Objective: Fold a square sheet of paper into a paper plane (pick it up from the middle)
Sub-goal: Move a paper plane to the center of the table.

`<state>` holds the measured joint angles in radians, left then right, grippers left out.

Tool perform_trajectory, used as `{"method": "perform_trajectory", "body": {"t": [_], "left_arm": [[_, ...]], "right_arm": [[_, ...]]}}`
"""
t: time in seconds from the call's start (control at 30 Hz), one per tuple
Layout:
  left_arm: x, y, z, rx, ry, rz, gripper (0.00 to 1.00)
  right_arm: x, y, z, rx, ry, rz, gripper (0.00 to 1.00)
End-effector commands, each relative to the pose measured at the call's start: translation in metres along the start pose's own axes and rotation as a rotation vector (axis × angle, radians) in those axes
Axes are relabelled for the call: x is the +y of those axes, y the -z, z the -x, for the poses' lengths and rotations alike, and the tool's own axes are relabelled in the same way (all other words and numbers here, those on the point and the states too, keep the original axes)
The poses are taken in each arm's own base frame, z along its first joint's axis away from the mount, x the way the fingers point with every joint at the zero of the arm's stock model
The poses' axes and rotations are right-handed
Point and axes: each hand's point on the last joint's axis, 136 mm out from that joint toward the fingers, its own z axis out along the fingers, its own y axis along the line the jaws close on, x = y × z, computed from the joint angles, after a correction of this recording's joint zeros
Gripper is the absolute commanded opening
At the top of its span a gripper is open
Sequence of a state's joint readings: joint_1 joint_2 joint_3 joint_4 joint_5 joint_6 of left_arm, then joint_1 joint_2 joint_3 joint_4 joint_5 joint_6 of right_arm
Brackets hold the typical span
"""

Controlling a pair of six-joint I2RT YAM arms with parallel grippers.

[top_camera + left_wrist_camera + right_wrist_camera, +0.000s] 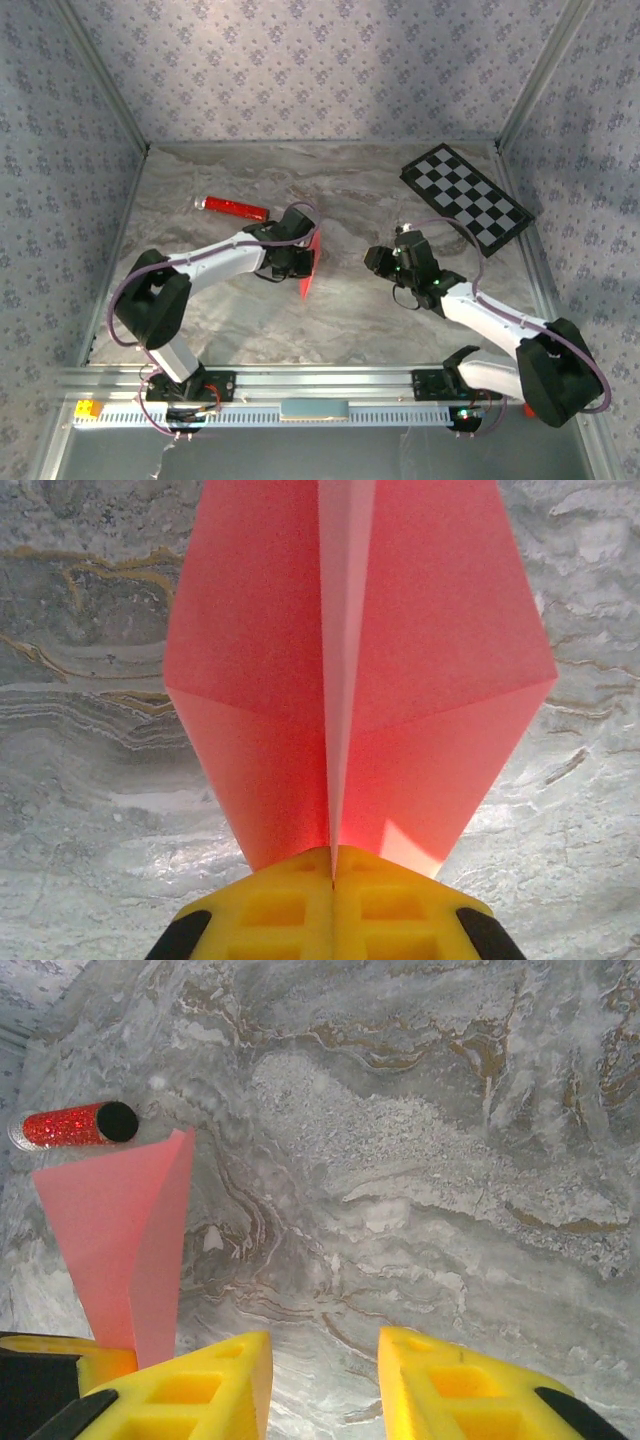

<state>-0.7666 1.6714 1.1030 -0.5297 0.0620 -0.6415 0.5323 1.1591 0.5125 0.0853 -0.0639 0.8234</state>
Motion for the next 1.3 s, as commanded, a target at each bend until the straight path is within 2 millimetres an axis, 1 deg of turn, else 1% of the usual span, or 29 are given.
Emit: {"method": "perform_trajectory", "body": {"t": [0.0, 0.2, 0.43, 0.77, 1.27], "left_arm": [[0.011, -0.003, -0.008, 0.038, -0.037, 0.099, 0.02], [0.012, -0.01, -0.01, 0.068, -0.041, 0.136, 0.03], [0.013, -0.015, -0.013, 0.081, -0.021, 0.138, 0.06], [0.013, -0.022, -0.016, 0.098, -0.011, 0.138, 0.07], [0.009, -0.026, -0.016, 0.103, -0.012, 0.129, 0.12]], "right_arm": [[-0.002, -0.003, -0.004, 0.015, -0.02, 0.001, 0.35], [-0.005, -0.004, -0.009, 0.028, -0.032, -0.003, 0.35], [-0.005, -0.005, -0.011, 0.035, -0.036, 0.002, 0.36], [-0.006, -0.006, -0.014, 0.044, -0.038, 0.003, 0.37], [-0.008, -0.008, -0.016, 0.051, -0.041, -0.004, 0.37]]}}
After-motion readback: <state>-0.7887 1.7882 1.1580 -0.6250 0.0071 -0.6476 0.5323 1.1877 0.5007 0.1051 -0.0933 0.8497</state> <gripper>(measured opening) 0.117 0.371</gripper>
